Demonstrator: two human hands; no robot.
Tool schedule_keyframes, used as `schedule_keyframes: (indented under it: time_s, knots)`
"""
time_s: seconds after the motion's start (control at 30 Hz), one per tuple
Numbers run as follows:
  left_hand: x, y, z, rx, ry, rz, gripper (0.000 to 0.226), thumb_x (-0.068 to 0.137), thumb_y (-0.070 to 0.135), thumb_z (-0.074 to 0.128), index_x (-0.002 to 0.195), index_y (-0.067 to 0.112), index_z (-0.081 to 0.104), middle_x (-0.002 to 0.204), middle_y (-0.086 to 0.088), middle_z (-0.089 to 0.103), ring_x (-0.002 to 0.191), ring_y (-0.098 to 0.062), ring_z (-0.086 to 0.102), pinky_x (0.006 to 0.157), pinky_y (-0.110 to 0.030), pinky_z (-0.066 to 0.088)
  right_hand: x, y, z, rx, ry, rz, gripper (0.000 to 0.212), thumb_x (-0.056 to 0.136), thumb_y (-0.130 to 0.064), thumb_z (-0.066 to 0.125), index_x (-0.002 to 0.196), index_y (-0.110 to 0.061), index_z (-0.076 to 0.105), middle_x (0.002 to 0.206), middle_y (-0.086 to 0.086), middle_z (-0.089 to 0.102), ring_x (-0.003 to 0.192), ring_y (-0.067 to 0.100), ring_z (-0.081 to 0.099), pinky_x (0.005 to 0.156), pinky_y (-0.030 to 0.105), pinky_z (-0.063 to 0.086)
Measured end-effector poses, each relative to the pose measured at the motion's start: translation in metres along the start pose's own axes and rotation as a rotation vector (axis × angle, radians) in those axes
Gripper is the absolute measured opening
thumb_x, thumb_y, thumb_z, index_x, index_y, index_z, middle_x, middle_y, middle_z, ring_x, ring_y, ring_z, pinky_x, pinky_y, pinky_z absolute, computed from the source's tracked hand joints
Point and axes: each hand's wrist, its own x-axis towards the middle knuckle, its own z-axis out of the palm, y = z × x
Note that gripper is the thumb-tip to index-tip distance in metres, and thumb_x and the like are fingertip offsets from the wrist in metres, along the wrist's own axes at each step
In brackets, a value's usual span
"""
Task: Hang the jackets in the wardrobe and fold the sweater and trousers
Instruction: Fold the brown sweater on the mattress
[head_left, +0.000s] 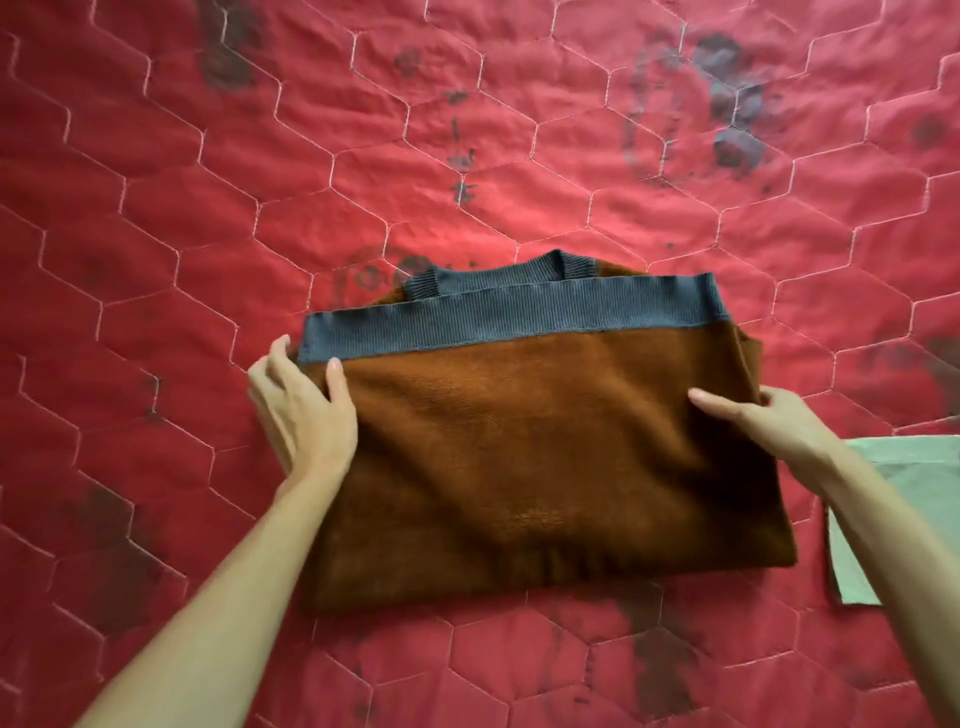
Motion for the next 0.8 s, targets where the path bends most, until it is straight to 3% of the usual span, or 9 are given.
schedule_keyframes:
  time_s: [0.13, 0.23, 0.33, 0.37, 0.47, 0.57, 0.63, 0.73, 0.8]
  knots:
    - [-0.024, 0.006, -0.003, 0.025, 0.007, 0.278, 0.043, 0.094, 0.021, 0.058, 0.136, 0.012, 0.051, 0.144, -0.017, 0.041, 0.13, -0.033, 0.042, 0.113, -0.043, 0.033, -0.038, -0.008, -0.003, -0.058, -0.14, -0.105, 0.026, 0.081, -0.035, 0.079, 0.099, -0.019, 0.07, 0.095, -0.006, 0.073, 0.085, 0.008, 0.066, 0.071, 0.023, 0.048]
    - [-0.049, 0.027, -0.012, -0.231, -0.197, 0.366, 0.018, 0.095, 0.012, 0.059, 0.111, 0.013, 0.066, 0.116, -0.003, 0.064, 0.109, -0.015, 0.06, 0.1, -0.036, 0.047, -0.072, -0.031, 0.008, -0.058, -0.168, -0.174, 0.021, 0.085, -0.031, 0.076, 0.1, -0.017, 0.07, 0.093, -0.004, 0.076, 0.087, 0.012, 0.07, 0.077, 0.028, 0.053]
    - [-0.069, 0.06, -0.037, -0.615, -0.544, 0.044, 0.013, 0.099, 0.021, 0.057, 0.105, 0.017, 0.068, 0.089, 0.001, 0.075, 0.084, -0.01, 0.072, 0.08, -0.035, 0.058, -0.114, -0.065, 0.036, -0.087, -0.109, -0.263, 0.015, 0.088, -0.029, 0.073, 0.088, -0.018, 0.063, 0.082, -0.003, 0.07, 0.076, 0.011, 0.066, 0.067, 0.03, 0.05]
    - [-0.071, 0.07, -0.045, -0.716, -0.665, -0.073, 0.019, 0.101, 0.028, 0.054, 0.108, 0.016, 0.068, 0.091, -0.002, 0.076, 0.085, -0.014, 0.074, 0.077, -0.036, 0.059, -0.128, -0.078, 0.049, -0.094, -0.079, -0.283, 0.016, 0.088, -0.028, 0.072, 0.088, -0.018, 0.06, 0.083, -0.001, 0.068, 0.076, 0.014, 0.065, 0.067, 0.032, 0.05]
    - [-0.067, 0.088, -0.08, -0.983, -0.912, -0.359, 0.052, 0.093, 0.055, 0.04, 0.121, 0.017, 0.062, 0.108, -0.009, 0.074, 0.093, -0.022, 0.073, 0.079, -0.041, 0.058, -0.165, -0.114, 0.096, -0.091, -0.037, -0.389, 0.029, 0.084, -0.032, 0.067, 0.105, -0.015, 0.056, 0.102, 0.007, 0.069, 0.097, 0.026, 0.066, 0.085, 0.04, 0.053]
    - [-0.051, 0.076, -0.111, -1.213, -0.922, -0.468, 0.062, 0.094, 0.06, 0.031, 0.124, 0.016, 0.062, 0.11, -0.008, 0.072, 0.093, -0.019, 0.07, 0.08, -0.034, 0.057, -0.198, -0.143, 0.15, -0.009, -0.153, -0.519, 0.045, 0.084, -0.03, 0.062, 0.124, -0.017, 0.047, 0.107, 0.005, 0.068, 0.101, 0.021, 0.065, 0.087, 0.033, 0.05]
    - [-0.039, 0.054, -0.123, -1.26, -0.848, -0.489, 0.059, 0.096, 0.056, 0.037, 0.119, 0.01, 0.066, 0.104, -0.01, 0.071, 0.094, -0.02, 0.069, 0.083, -0.03, 0.057, -0.217, -0.153, 0.191, 0.029, -0.336, -0.602, 0.059, 0.087, -0.024, 0.06, 0.141, -0.02, 0.036, 0.112, 0.002, 0.061, 0.1, 0.013, 0.063, 0.088, 0.028, 0.05]
    - [-0.021, 0.007, -0.115, -0.948, -0.718, -0.495, 0.039, 0.089, 0.045, 0.067, 0.11, 0.013, 0.067, 0.099, -0.004, 0.071, 0.091, -0.016, 0.069, 0.078, -0.027, 0.055, -0.218, -0.146, 0.235, -0.065, -0.56, -0.664, 0.062, 0.086, -0.014, 0.052, 0.145, -0.022, 0.036, 0.127, 0.005, 0.048, 0.118, 0.02, 0.054, 0.103, 0.033, 0.046]
    - [-0.019, -0.018, -0.101, -0.761, -0.699, -0.512, 0.03, 0.086, 0.029, 0.074, 0.112, 0.016, 0.064, 0.088, 0.004, 0.074, 0.08, -0.005, 0.071, 0.068, -0.018, 0.052, -0.205, -0.13, 0.242, -0.173, -0.574, -0.663, 0.056, 0.087, -0.005, 0.048, 0.141, -0.017, 0.047, 0.131, 0.007, 0.051, 0.125, 0.02, 0.049, 0.103, 0.022, 0.039]
